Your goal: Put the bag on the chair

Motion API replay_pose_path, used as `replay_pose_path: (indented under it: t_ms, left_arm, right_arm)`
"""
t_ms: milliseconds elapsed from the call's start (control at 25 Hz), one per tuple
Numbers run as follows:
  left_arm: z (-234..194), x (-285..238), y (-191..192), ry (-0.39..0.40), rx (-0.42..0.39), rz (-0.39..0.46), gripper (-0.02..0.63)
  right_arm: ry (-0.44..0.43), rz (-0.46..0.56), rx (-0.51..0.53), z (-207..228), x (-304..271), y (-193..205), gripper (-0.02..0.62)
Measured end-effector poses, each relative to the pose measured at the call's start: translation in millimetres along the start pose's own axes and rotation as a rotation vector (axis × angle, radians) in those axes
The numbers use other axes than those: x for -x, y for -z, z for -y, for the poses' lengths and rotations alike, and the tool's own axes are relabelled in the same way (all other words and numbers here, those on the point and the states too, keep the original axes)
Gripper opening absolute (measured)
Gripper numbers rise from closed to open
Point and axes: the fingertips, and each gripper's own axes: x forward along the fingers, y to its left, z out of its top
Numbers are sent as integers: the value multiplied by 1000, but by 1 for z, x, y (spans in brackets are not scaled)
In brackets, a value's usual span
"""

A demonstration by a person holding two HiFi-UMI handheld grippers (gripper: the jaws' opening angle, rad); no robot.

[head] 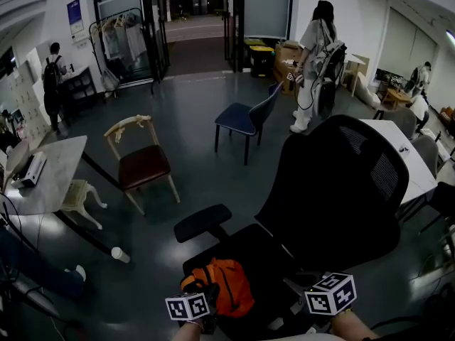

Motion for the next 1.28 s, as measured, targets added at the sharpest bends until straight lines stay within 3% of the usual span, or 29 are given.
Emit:
replay_pose_path:
  t_ms: [200,400,600,1280]
  left_arm:
    - [-22,-3,17,-36,11,-25,2]
    - [-60,-5,41,-144,46,-79,2]
    - [-81,0,61,-197,70,-121,3]
    - [-137,30,101,-378,126,-111,3]
  right_arm:
    - [6,-3,-1,-1,-1,-1,5]
    - [23,-18,10,3,-2,5,5]
    - [34,-35,0,4,0,13,5]
    - [59,-62,13,10,2,27,5]
